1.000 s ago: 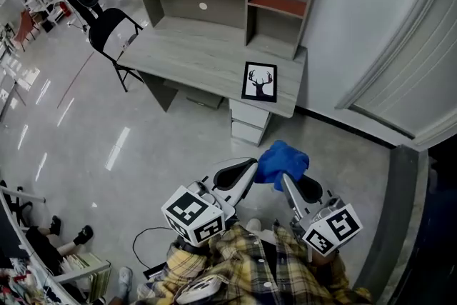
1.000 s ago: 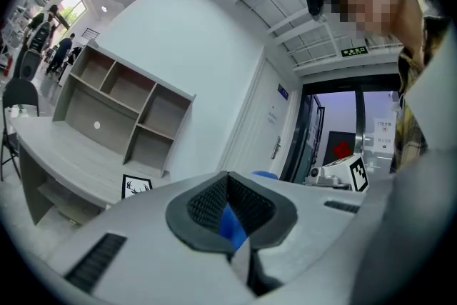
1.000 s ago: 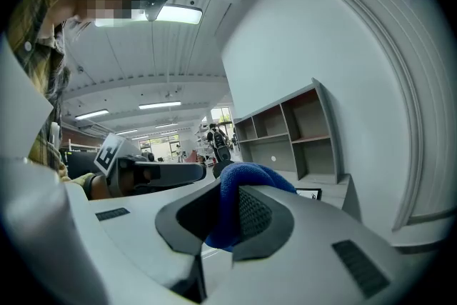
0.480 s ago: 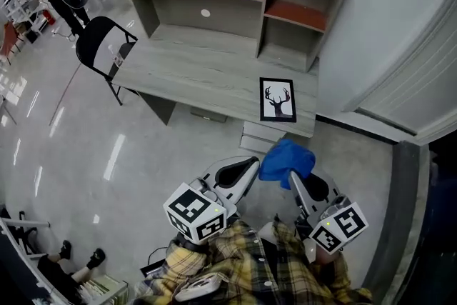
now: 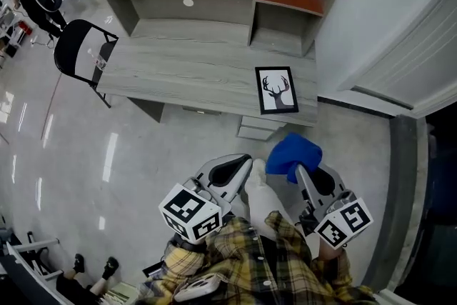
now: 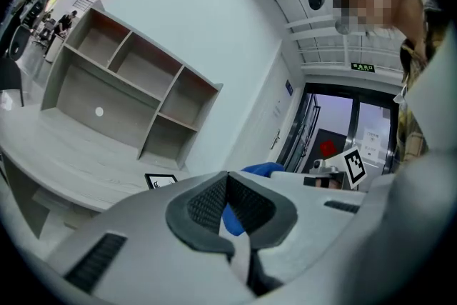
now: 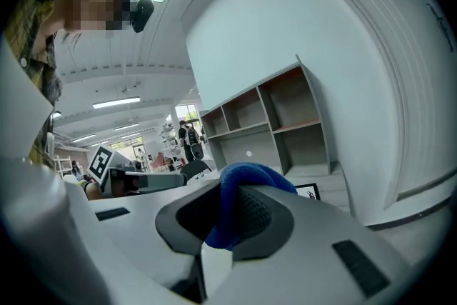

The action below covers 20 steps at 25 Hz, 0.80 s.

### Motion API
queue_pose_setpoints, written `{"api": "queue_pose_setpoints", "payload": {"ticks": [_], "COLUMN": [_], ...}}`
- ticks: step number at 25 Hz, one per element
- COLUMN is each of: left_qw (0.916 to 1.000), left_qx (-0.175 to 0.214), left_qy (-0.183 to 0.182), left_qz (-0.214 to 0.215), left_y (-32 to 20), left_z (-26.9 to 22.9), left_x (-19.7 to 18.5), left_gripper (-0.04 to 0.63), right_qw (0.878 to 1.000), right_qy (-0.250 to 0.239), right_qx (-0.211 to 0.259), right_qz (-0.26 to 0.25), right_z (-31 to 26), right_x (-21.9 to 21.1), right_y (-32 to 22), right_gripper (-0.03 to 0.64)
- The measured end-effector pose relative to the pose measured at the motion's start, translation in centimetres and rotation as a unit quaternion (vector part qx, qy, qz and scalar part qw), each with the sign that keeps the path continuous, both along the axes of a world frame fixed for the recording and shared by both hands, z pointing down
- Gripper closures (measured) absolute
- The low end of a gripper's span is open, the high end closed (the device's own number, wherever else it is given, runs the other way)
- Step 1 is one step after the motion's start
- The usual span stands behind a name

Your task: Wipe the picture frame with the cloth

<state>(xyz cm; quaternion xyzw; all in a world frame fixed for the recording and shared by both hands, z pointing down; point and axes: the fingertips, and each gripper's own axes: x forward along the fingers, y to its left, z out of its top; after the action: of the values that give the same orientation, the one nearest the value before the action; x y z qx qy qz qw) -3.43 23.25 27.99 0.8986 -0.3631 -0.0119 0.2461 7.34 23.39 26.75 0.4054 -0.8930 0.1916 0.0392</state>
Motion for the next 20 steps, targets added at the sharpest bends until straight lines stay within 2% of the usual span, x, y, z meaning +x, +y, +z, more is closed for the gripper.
{"api": "queue_pose_setpoints", "payload": {"ticks": [10, 20], "left_qw": [0.9995, 0.9982], "left_qx": [-0.021, -0.009], "left_qy": [-0.002, -0.007], "left_qz": [-0.025, -0.058], "left_y": [-5.0, -16.2], "left_z": [1.6, 0.8], "left_x": [-2.4, -3.7], "left_gripper": [0.589, 0.589], "right_qw": [0.999, 0.999], "right_qy": [0.003, -0.001], "right_qx": [-0.022, -0.014], "right_qz": [-0.026, -0.050], "right_z": [1.7, 1.3], "right_x": [-2.4, -3.2], "right_y": [-6.6, -18.4], "right_gripper": [0.568, 0.568]}}
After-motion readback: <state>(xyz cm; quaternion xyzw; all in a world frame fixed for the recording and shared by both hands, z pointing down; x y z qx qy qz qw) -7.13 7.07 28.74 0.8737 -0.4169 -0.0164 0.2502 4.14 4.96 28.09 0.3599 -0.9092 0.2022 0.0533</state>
